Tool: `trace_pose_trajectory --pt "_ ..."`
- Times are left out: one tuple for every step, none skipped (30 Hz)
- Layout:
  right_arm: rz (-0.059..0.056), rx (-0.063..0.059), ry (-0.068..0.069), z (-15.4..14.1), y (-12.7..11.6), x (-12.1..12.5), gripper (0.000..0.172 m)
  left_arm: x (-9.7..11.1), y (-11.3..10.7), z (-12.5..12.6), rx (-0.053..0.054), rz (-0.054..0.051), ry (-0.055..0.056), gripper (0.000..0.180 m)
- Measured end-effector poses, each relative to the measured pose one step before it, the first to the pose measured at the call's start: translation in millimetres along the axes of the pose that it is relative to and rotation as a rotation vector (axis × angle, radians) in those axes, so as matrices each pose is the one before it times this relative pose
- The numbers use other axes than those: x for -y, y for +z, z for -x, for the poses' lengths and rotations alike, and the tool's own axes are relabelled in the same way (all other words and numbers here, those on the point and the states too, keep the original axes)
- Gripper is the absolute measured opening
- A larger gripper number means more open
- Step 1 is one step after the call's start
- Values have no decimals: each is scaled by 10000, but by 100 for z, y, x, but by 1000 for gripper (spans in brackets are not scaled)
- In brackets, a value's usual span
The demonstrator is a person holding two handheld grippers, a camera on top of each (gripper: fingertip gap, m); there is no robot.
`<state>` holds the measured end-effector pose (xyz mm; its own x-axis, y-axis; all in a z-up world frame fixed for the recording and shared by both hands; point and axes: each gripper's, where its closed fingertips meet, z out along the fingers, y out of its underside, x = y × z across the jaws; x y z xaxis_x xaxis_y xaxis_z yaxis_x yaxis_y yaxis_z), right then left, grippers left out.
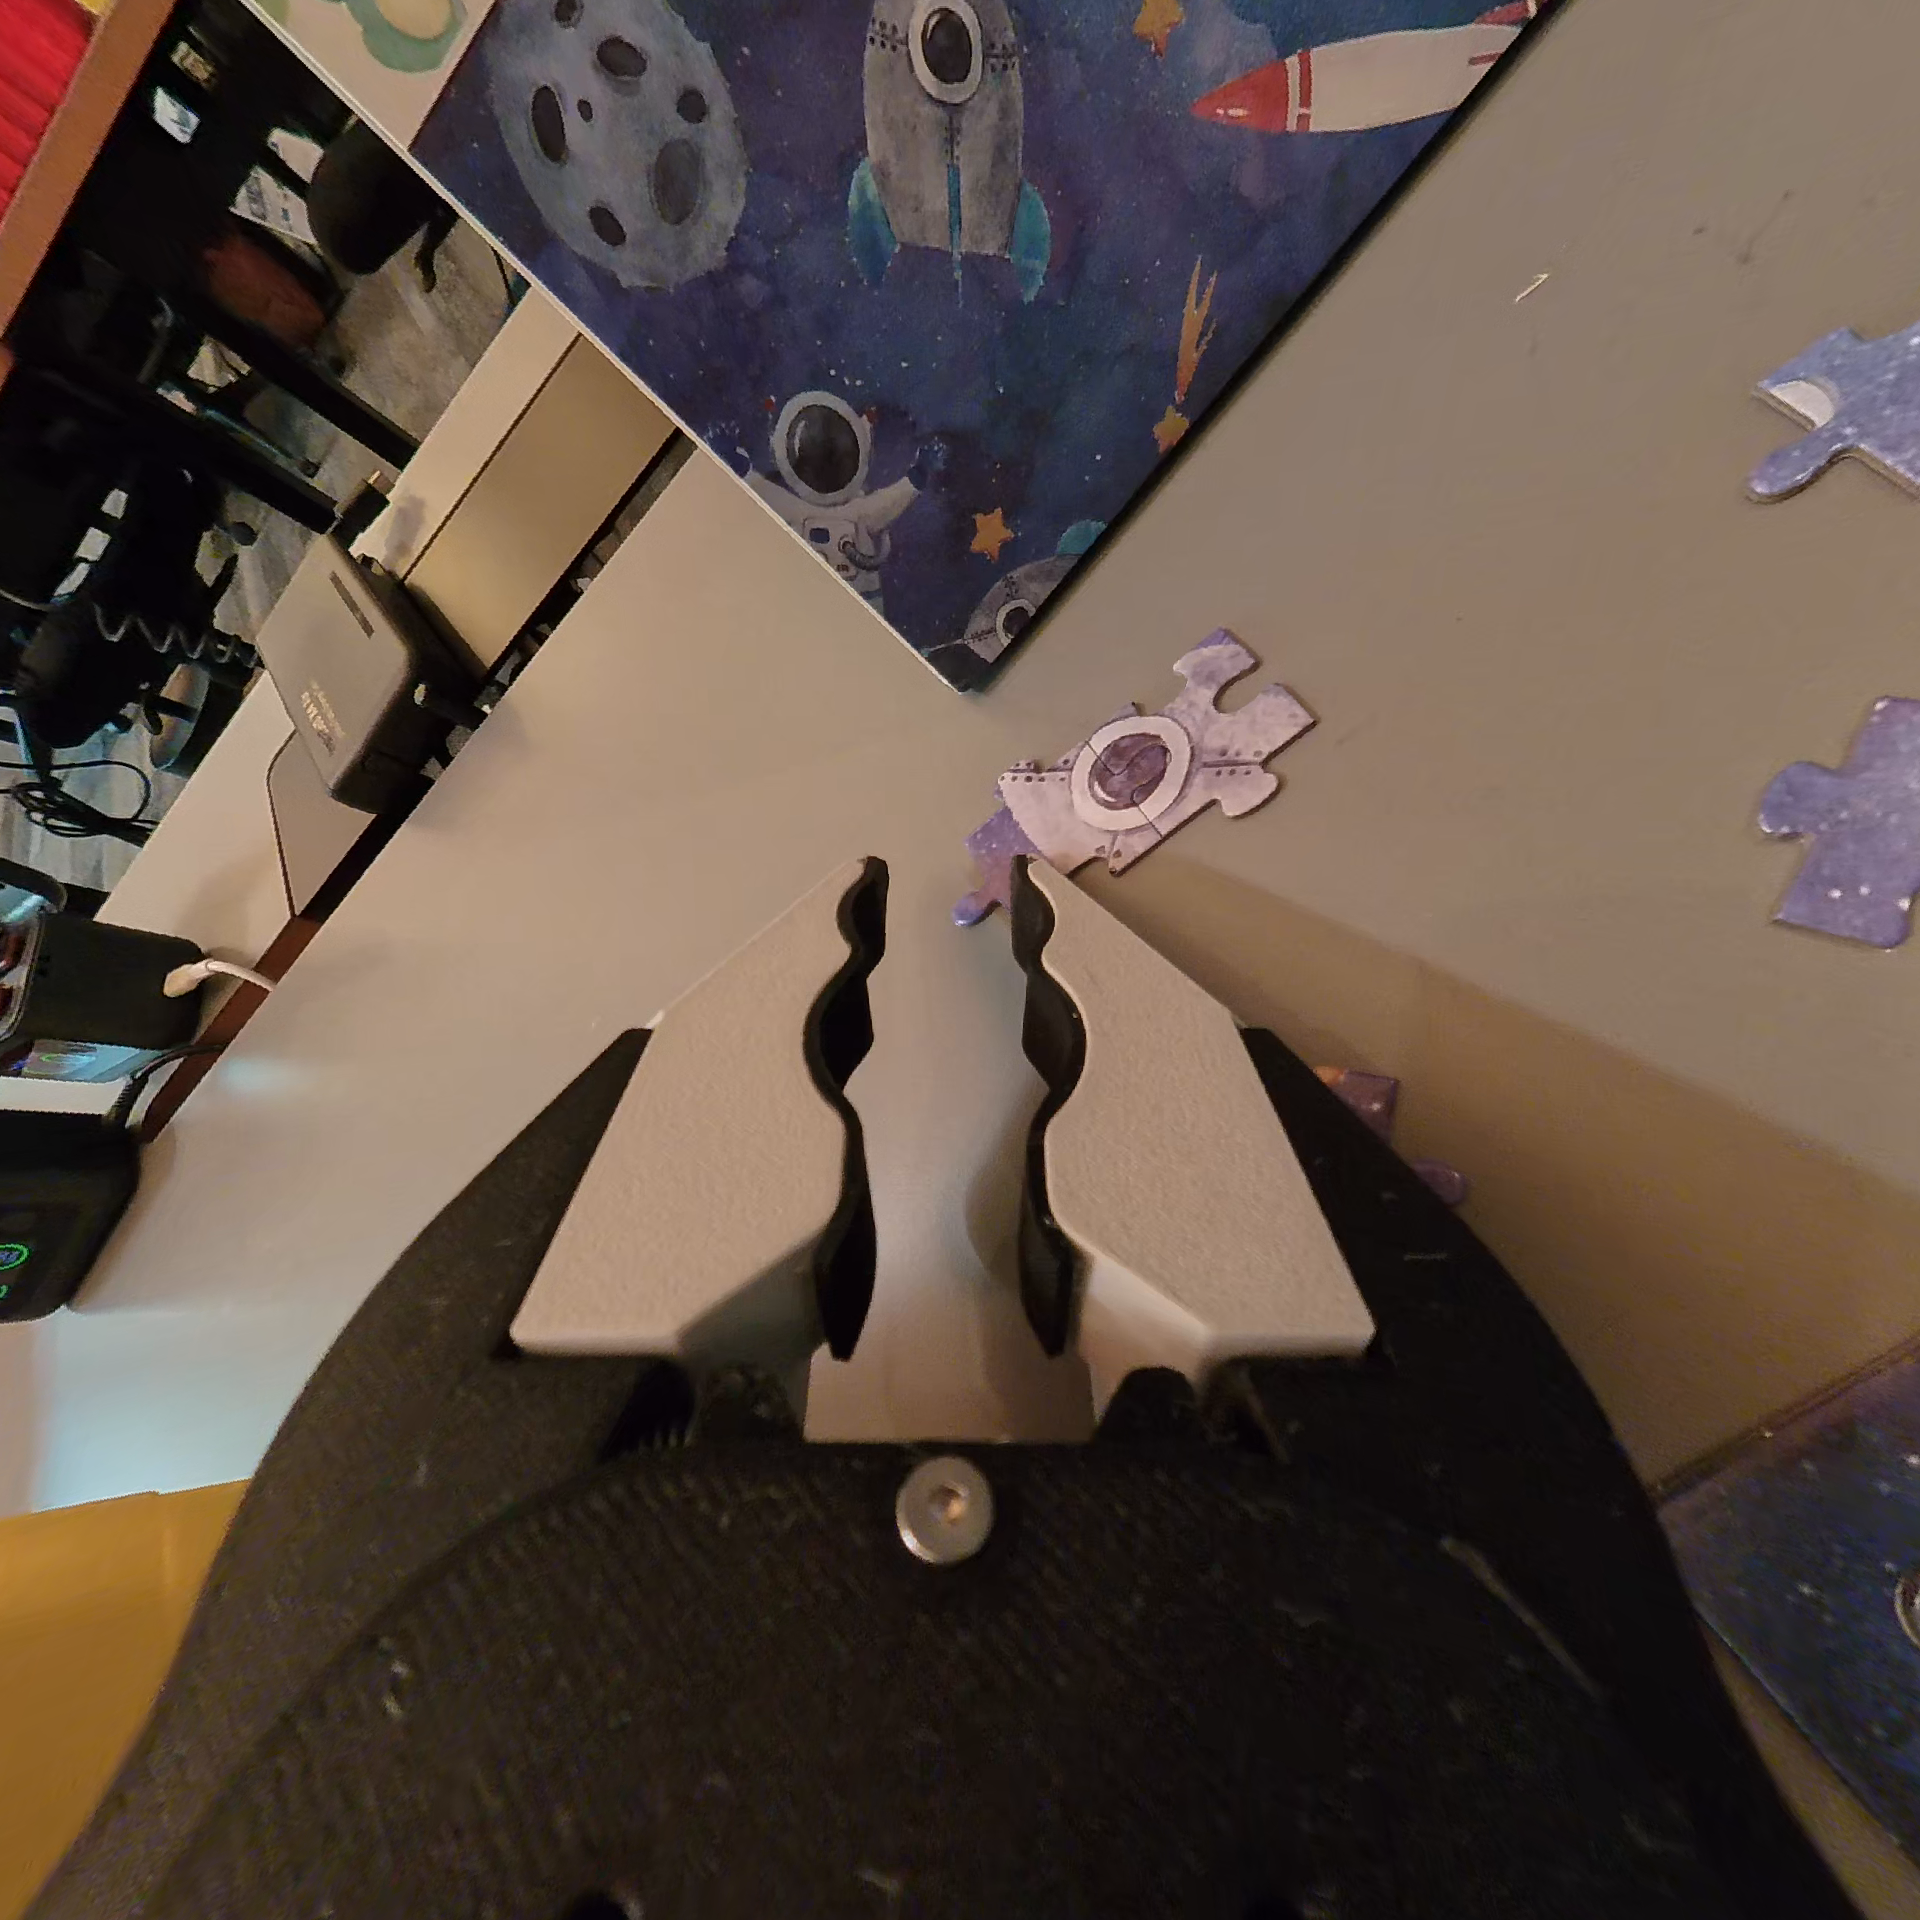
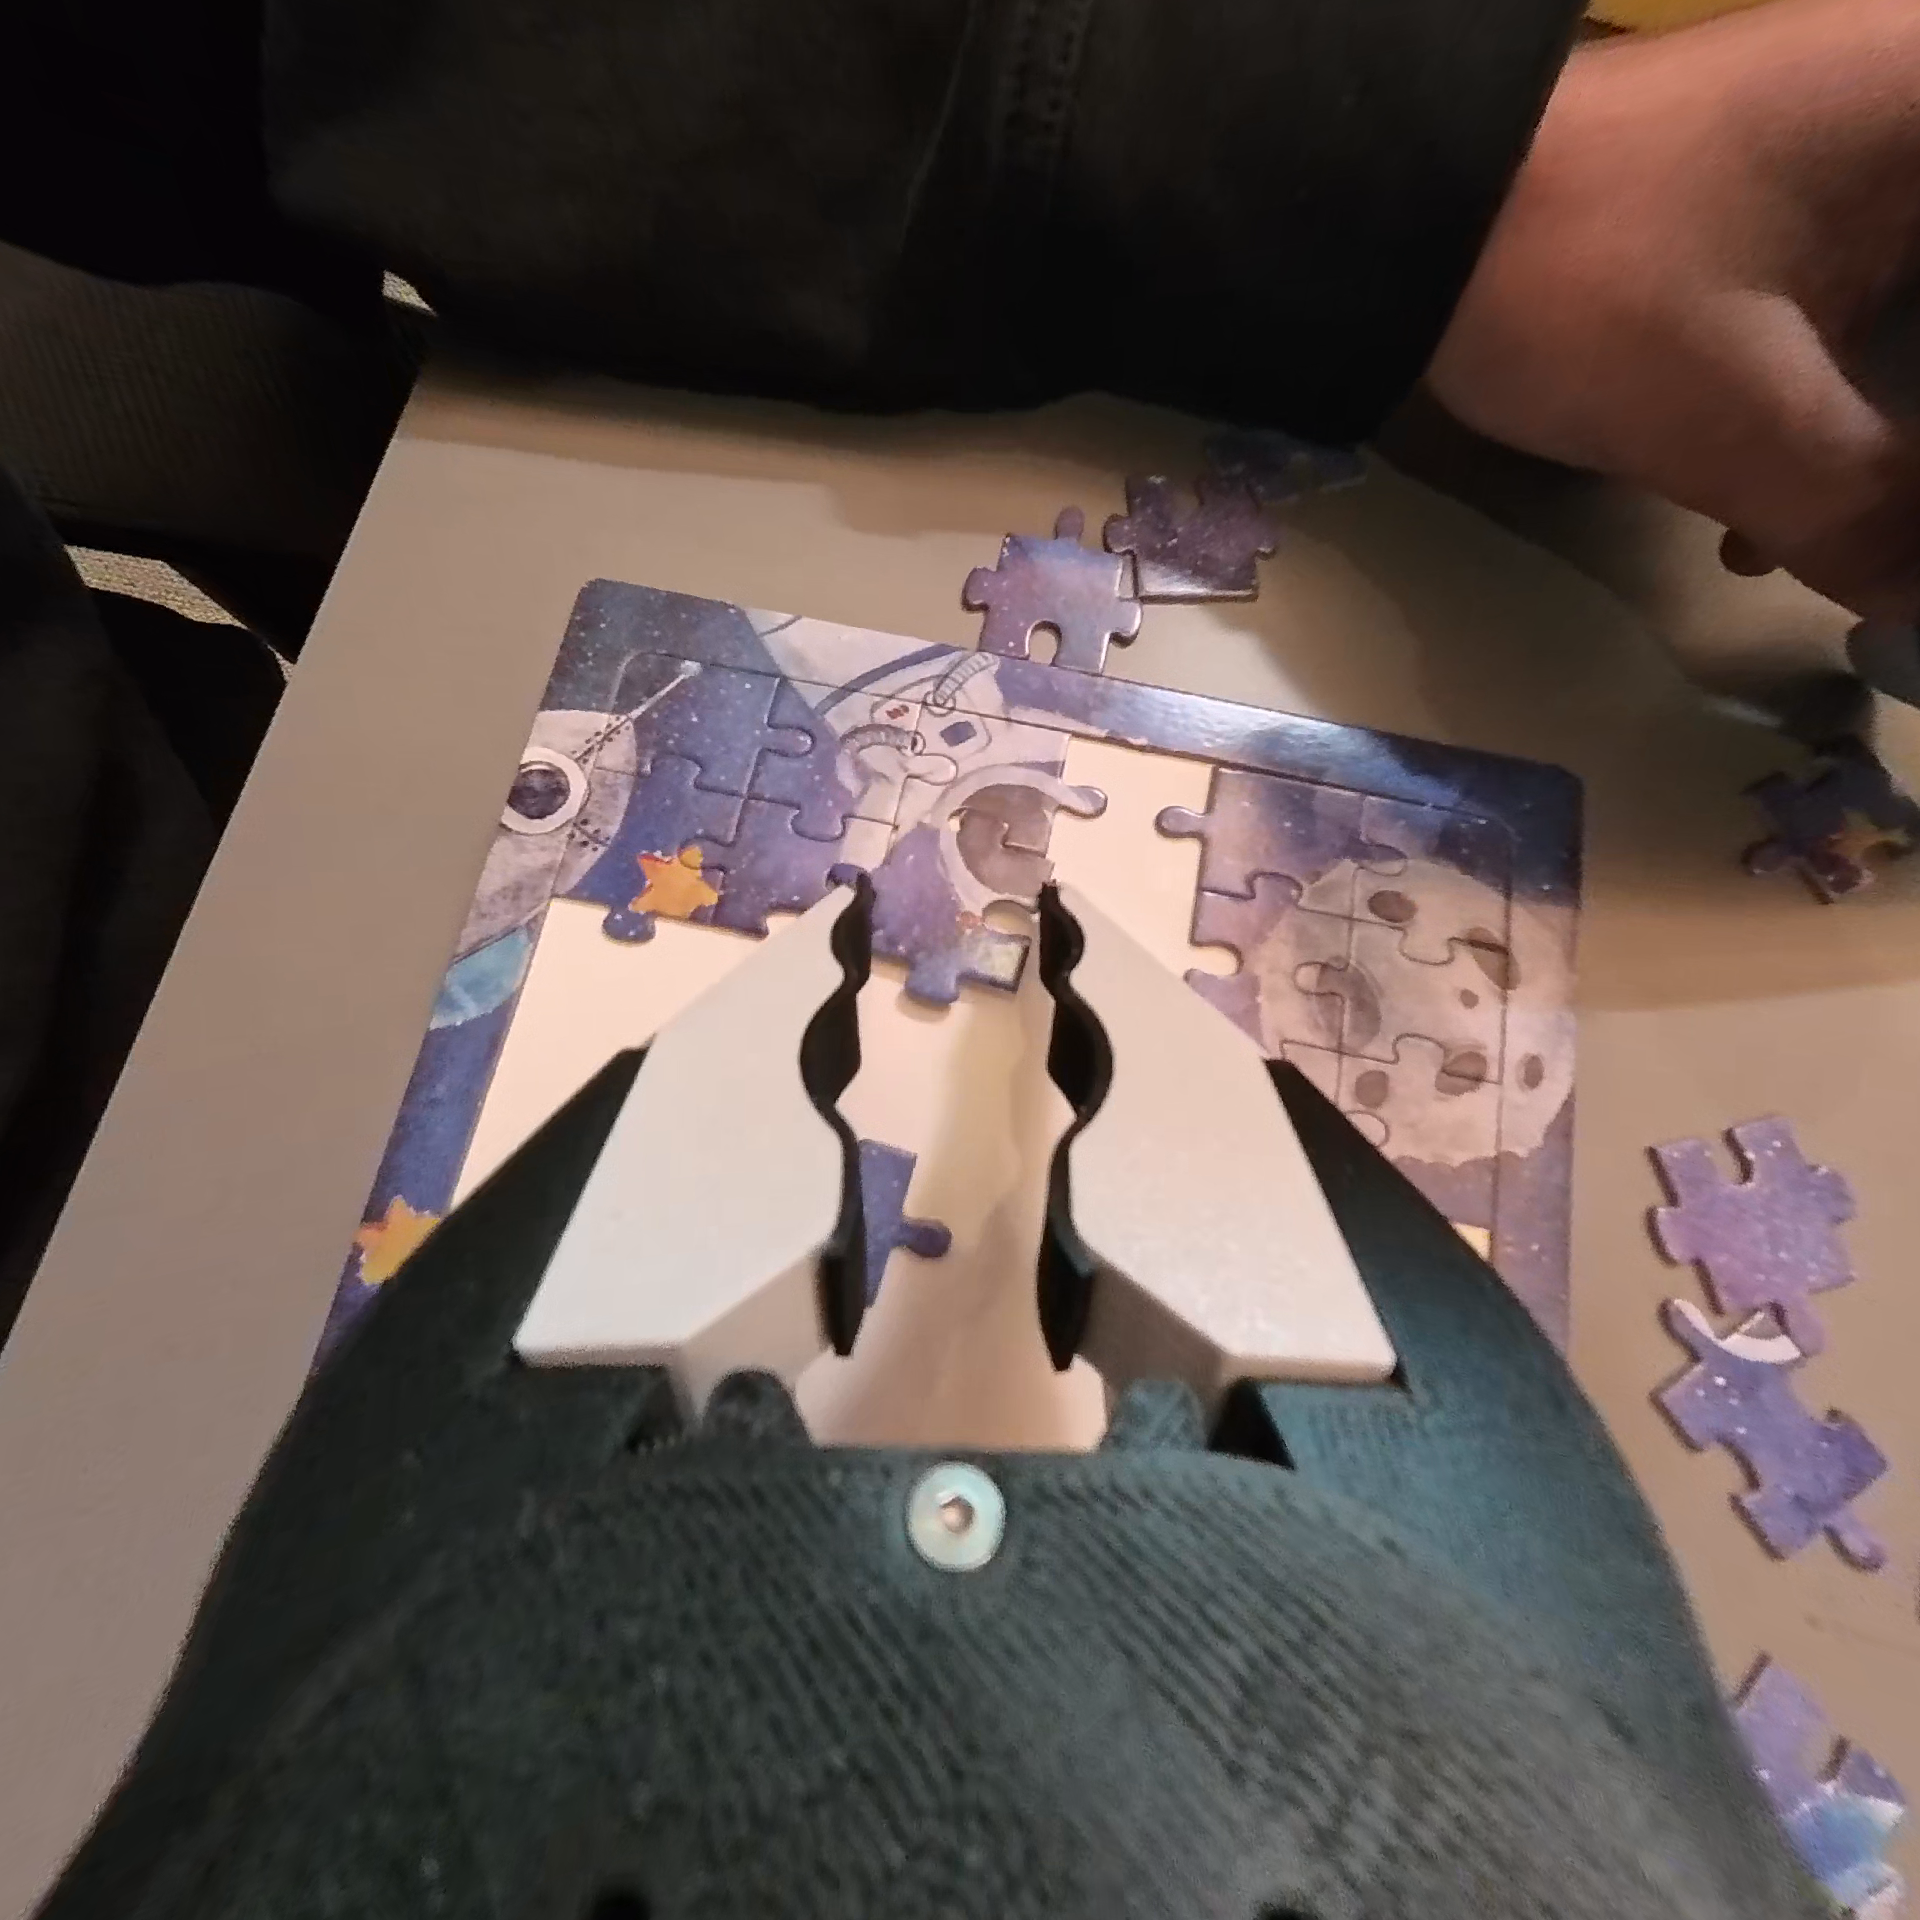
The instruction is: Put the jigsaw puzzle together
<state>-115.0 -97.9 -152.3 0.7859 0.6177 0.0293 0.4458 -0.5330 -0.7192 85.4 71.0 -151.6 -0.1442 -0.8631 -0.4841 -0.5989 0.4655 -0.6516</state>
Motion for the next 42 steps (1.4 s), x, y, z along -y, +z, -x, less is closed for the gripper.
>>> trace_pose_trajectory --pt "11 16 -29 39 7 -28 30 -1 -1 -4 -2 1 -2 24" --pt "9 9 -29 22 15 -19 30 -5 2 2 -2 0 -5 24" --pt "8 8 -31 33 14 -18 30 0 0 -1 -1 0 0 24" --pt "6 5 -38 27 32 -13 30 6 -2 -6 1 -1 2 24" --pt "-10 -18 -37 -15 8 17 31 -1 0 3 1 0 2 24" --pt "-7 -37 -32 -40 -11 11 31 0 0 0 0 0 0 24" --pt "0 -38 -31 -47 -3 -1 31 0 0 0 0 0 0 24" --pt "-3 -22 -24 -30 -23 -5 31 4 -2 -7 0 0 1 24" --pt "-9 -22 -11 -35 -17 4 31 -6 6 -2 1 -1 1 24" --pt "-9 -9 2 -30 -36 -2 31 0 0 4 2 0 3 24" --pt "-11 19 10 22 -24 -2 31 0 0 1 0 0 1 24" --pt "-18 25 9 23 -20 20 31 -6 -8 -2 0 0 -1 24" --pt "-11 17 4 17 -13 9 31 5 8 0 -1 1 0 24" --pt "6 10 -2 5 -1 -20 31 -6 -8 -3 -1 0 -1 24" --pt "10 2 -9 6 11 -24 31 0 0 1 0 0 1 24" --pt "4 -19 -15 -30 5 -25 31 0 0 1 0 0 1 24" --pt "-9 -14 -24 -1 4 -1 31 4 -2 -8 0 0 0 24" --pt "-25 -6 -26 7 1 36 31 -1 0 1 0 0 1 24" --pt "-33 -4 -16 7 -11 57 31 0 0 -3 -1 0 -1 24" --pt "-28 9 -8 28 8 58 31 -5 2 7 0 0 -1 24" --pt "-25 22 2 38 8 55 31 0 0 1 0 0 1 24" --pt "-20 32 7 50 18 46 31 5 -2 -8 0 0 0 24" --pt "-9 28 5 53 35 13 31 -1 0 1 0 0 2 24" --pt "6 18 9 30 42 -6 30 0 0 2 1 0 2 24" --pt "4 18 13 24 39 -8 30 1 0 2 1 -1 1 24" --pt "-16 32 13 48 24 21 30 -1 0 -2 -1 0 0 24" --pt "0 27 9 48 34 5 30 0 0 -1 0 0 -1 24" --pt "4 9 -5 26 30 -1 30 0 0 1 0 0 1 24" --pt "-1 2 -12 18 21 7 30 0 0 -2 -1 0 -1 24" --pt "1 -6 -5 -2 21 5 30 0 0 -5 -2 0 -4 24" --pt "0 -6 -4 4 -1 0 30 1 10 8 -1 0 -1 24" --pt "-12 -13 -1 -22 -15 22 30 5 -2 -7 1 0 1 24" --pt "-19 -14 -1 -11 -29 29 30 0 0 4 2 0 2 24" --pt "-30 -19 0 -28 -60 35 30 5 -2 -2 3 0 4 24" --pt "-55 -17 0 -13 -81 90 30 -6 6 0 2 0 3 24" --pt "-86 1 8 -1 -82 140 30 0 0 0 -1 0 1 24" --pt "-107 27 19 49 -94 187 29 0 0 0 0 0 0 24" --pt "-105 53 29 82 -53 183 28 5 -2 -6 1 0 1 24" --pt "-83 52 36 77 -25 150 27 0 0 3 1 0 2 24" --pt "-40 22 33 46 14 84 25 0 0 3 1 0 2 24" --pt "-14 -28 24 -33 39 31 23 5 -2 -6 1 0 1 24" --pt "7 -26 36 -40 68 -15 22 0 0 -2 -1 0 -1 24"
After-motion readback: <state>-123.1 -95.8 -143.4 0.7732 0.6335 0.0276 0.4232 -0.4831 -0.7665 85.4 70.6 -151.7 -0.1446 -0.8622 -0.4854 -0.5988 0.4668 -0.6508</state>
